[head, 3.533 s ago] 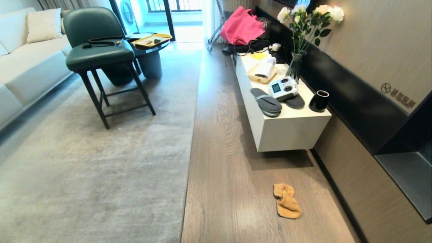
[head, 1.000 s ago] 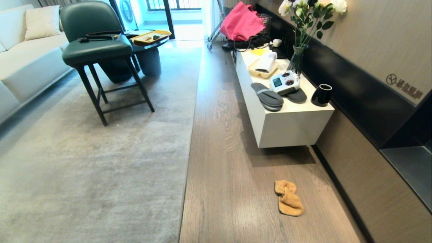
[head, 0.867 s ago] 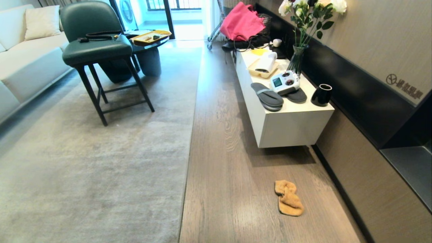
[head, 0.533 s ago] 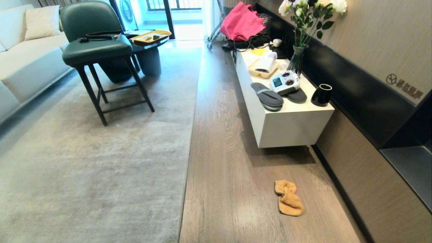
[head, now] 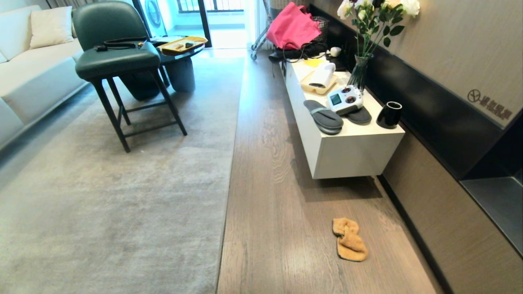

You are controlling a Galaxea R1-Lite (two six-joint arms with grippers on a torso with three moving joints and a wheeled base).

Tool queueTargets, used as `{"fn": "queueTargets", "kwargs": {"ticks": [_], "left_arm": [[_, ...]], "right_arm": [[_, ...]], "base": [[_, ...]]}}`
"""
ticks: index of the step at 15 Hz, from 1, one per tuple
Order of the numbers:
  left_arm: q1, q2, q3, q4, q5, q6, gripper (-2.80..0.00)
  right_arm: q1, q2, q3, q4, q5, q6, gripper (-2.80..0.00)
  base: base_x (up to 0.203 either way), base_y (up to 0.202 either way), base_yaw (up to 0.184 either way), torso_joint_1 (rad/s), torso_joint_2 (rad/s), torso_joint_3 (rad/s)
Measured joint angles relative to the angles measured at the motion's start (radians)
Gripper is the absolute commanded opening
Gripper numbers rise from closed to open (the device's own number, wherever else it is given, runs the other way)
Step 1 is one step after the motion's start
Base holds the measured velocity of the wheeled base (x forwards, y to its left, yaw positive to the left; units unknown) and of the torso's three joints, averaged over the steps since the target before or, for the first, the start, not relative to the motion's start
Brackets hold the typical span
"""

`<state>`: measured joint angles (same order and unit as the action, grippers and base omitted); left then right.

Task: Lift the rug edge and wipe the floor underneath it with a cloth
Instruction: Pick up the rag

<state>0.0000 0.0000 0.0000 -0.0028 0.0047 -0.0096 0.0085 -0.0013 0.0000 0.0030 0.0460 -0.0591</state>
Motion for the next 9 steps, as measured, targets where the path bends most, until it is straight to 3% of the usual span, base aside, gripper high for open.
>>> {"fn": "queueTargets", "kwargs": {"ticks": [9], "left_arm": [[0.000, 0.000, 0.000, 0.001, 0.001, 0.000, -2.80]], "right_arm": [[0.000, 0.000, 0.000, 0.000, 0.000, 0.000, -2.80]], "base": [[0.000, 0.000, 0.000, 0.000, 0.00, 0.000]]}}
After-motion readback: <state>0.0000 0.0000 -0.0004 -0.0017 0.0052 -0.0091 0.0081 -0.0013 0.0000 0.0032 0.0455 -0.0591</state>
